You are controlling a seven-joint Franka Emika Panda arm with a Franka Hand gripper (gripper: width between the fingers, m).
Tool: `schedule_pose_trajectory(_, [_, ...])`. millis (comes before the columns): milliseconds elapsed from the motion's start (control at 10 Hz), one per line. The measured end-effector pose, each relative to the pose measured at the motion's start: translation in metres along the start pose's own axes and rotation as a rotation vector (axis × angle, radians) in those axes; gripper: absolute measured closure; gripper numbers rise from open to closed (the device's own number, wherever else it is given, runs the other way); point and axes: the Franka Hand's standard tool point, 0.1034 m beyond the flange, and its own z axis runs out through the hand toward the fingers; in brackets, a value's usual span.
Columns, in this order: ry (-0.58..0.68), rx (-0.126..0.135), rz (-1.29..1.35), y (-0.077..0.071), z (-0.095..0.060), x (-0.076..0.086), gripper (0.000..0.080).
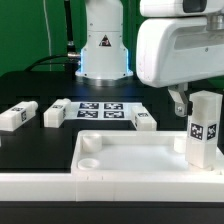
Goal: Assemble desk
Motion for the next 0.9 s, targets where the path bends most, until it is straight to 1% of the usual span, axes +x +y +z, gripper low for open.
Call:
schedule_pose_trajectory(100, [0.0, 0.0, 0.008, -0.0001, 0.0, 0.0, 0.0198])
schedule_pose_trajectory(200, [0.0, 0.0, 0.008, 0.0, 0.0001, 0.0, 0.038])
schedule_pose_trajectory(300, [0.0, 0.0, 0.008, -0.0001, 0.0001, 0.0, 0.038])
schedule_pose_trajectory(400, [0.0, 0.0, 0.009, -0.0001, 0.0001, 0.0, 0.0511])
schedule_pose_trajectory(600, [0.0, 0.001, 0.041, 0.0, 0.0003, -0.0002, 0.0511])
schedule_pose_trajectory(700, [0.007, 0.01, 0.129, 0.0004, 0.0004, -0.0006, 0.0511])
schedule_pose_trajectory(800, [0.018, 0.019, 0.279, 0.0009, 0.0008, -0.0016, 0.0511])
schedule_pose_trajectory(900, [0.02, 0.023, 0.373, 0.0015, 0.0009, -0.0021, 0.0511])
